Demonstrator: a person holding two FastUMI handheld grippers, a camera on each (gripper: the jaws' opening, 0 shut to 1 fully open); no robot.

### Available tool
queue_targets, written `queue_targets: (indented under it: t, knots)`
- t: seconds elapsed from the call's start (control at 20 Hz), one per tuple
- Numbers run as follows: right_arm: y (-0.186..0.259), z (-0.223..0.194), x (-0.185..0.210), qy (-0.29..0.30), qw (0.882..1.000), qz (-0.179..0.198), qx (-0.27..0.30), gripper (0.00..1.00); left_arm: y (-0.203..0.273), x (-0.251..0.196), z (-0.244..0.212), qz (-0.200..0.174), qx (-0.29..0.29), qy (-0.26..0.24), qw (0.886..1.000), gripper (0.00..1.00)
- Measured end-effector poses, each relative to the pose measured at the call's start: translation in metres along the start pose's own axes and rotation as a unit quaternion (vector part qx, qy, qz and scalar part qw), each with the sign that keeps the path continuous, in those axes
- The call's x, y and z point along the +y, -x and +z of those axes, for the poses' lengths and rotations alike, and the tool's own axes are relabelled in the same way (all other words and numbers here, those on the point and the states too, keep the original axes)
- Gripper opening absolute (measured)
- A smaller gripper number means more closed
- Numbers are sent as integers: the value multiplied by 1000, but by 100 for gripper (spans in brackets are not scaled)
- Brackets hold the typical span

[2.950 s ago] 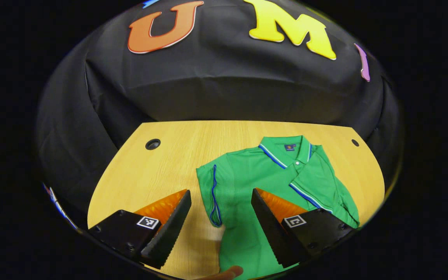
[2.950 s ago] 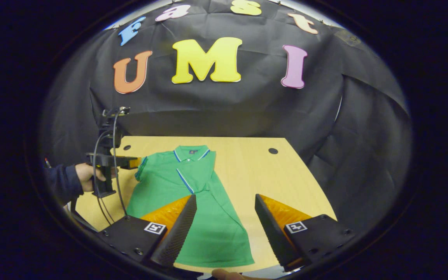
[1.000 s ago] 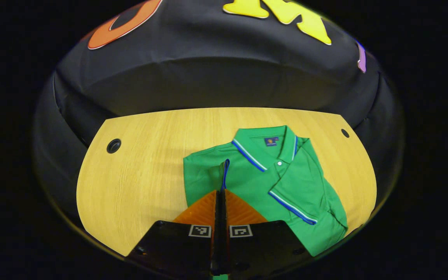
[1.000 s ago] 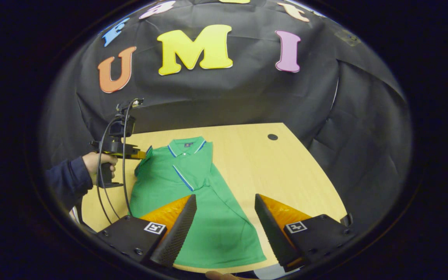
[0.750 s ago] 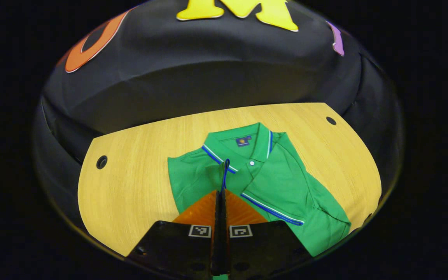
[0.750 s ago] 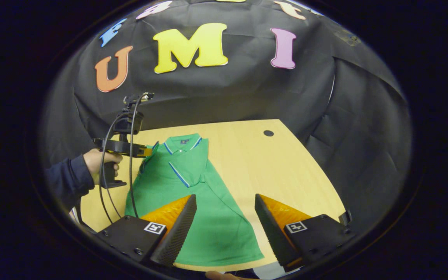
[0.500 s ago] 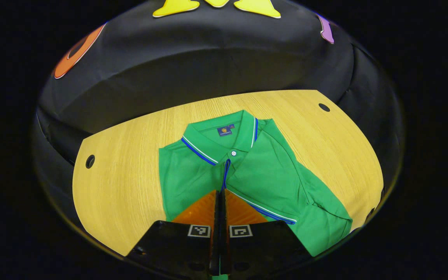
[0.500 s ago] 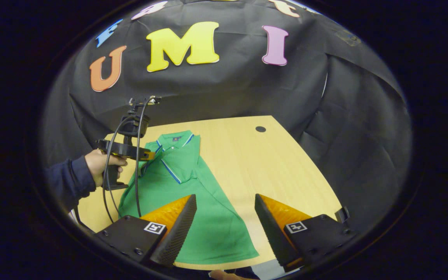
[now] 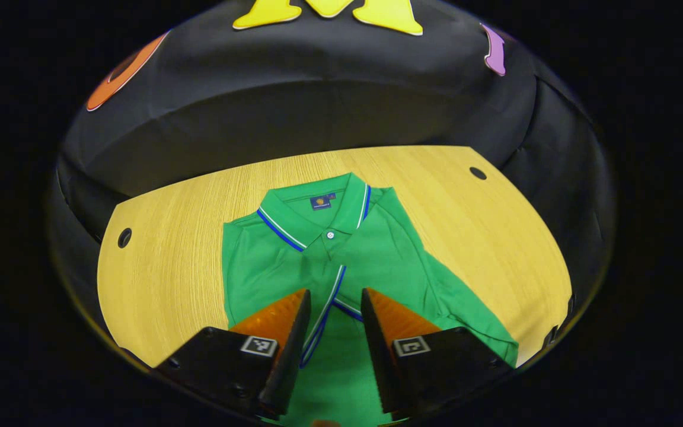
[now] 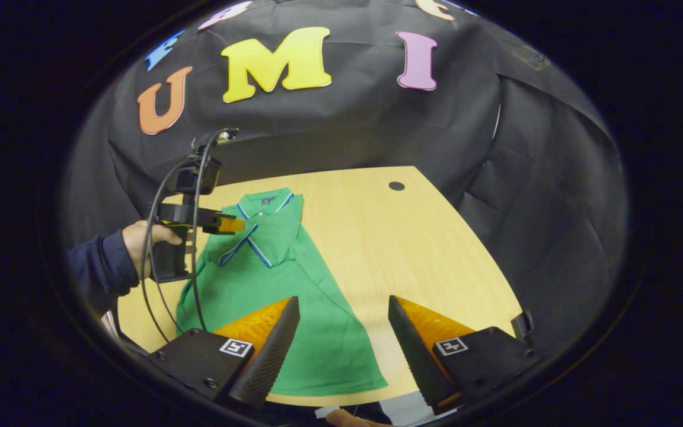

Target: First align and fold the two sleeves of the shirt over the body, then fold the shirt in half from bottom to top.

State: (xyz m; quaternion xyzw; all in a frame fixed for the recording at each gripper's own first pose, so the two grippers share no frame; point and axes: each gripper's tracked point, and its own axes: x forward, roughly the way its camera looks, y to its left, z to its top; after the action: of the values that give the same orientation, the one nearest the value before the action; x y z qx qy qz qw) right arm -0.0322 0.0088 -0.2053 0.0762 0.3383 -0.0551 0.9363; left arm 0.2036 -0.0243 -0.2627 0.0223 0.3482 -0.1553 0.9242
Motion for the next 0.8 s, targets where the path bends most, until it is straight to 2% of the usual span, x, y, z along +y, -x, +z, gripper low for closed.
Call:
queue_targets:
  t: [0.1,0.15,0.45,0.65,0.7,0.8]
  knots:
    - [-5,-7,-5,7,1000,3,9,95,20,3,-7,8,-6,7,1000,88]
    - [-8,-12,-8,11,1000,3,15,95,29,7,-11,13,-7,9,1000,97]
    - [-35,-69,-13,43,994,16,94,94,79,30,-82,48,15,20,999,98]
    - [-56,-111,-16,50,987,18,153,95,110,50,-149,72,54,44,995,98]
    - [-62,-122,-16,49,984,20,168,93,117,54,-167,78,70,53,993,98]
    - [-66,-143,-19,50,979,21,198,95,130,62,-202,90,94,71,989,98]
